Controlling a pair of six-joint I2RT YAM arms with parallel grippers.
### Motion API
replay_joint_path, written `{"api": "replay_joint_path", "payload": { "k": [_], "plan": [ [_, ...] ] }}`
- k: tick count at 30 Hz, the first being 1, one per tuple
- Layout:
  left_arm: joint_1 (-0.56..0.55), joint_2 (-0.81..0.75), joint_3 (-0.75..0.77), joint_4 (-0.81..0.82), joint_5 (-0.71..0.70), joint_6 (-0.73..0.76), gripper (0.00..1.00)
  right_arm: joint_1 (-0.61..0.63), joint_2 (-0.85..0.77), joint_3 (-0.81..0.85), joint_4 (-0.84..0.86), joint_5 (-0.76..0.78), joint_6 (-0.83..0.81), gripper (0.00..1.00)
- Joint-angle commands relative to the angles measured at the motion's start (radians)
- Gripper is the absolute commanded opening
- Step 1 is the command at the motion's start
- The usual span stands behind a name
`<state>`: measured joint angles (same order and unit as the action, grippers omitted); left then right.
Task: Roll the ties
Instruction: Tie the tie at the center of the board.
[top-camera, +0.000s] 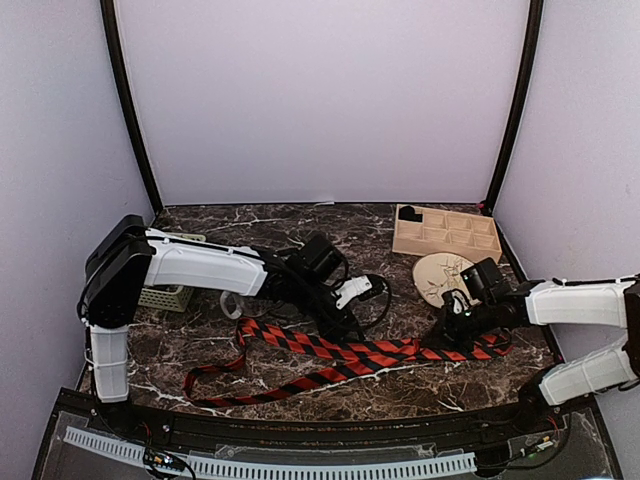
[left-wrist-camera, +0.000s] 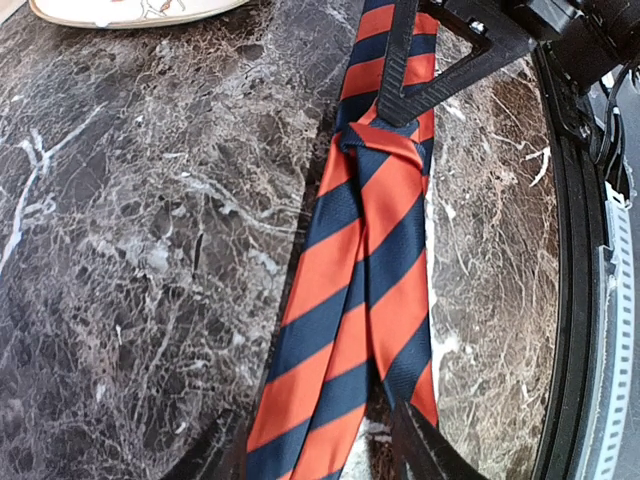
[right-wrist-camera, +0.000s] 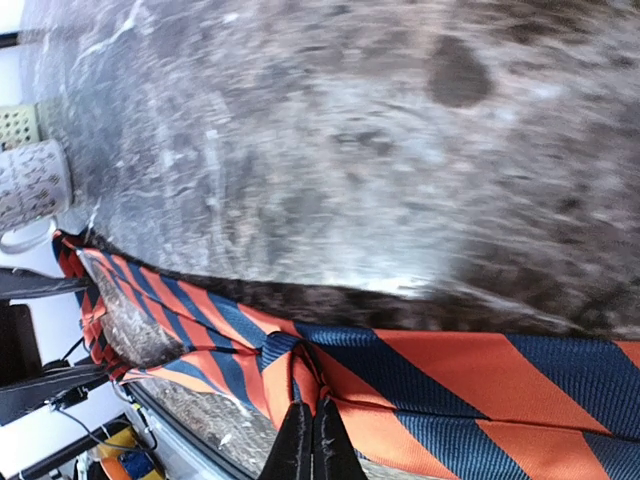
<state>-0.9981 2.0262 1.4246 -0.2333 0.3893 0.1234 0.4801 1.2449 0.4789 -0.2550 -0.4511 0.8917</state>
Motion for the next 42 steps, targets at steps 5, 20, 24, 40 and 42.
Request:
{"api": "replay_joint_path", "payload": {
  "k": [5,20,24,40,42],
  "plan": [
    [0.031,-0.001,-0.021,-0.032,-0.067,-0.058,0.32,-0.037,-0.028,-0.02,-0.081,0.057,-0.019,0.0],
    [0.055,0.107,-0.024,-0.228,-0.139,-0.086,0.03,-0.116,-0.065,0.022,-0.261,0.152,-0.065,0.0],
    [0.068,0.108,-0.035,-0.255,-0.15,-0.115,0.0,-0.166,-0.11,0.052,-0.419,0.273,-0.05,0.0],
    [0.085,0.111,-0.026,-0.279,-0.127,-0.162,0.0,-0.35,-0.062,0.086,-0.579,0.405,0.078,0.0],
    [0.085,0.11,-0.022,-0.282,-0.119,-0.165,0.0,-0.35,-0.001,0.082,-0.541,0.395,0.047,0.0]
  ]
}}
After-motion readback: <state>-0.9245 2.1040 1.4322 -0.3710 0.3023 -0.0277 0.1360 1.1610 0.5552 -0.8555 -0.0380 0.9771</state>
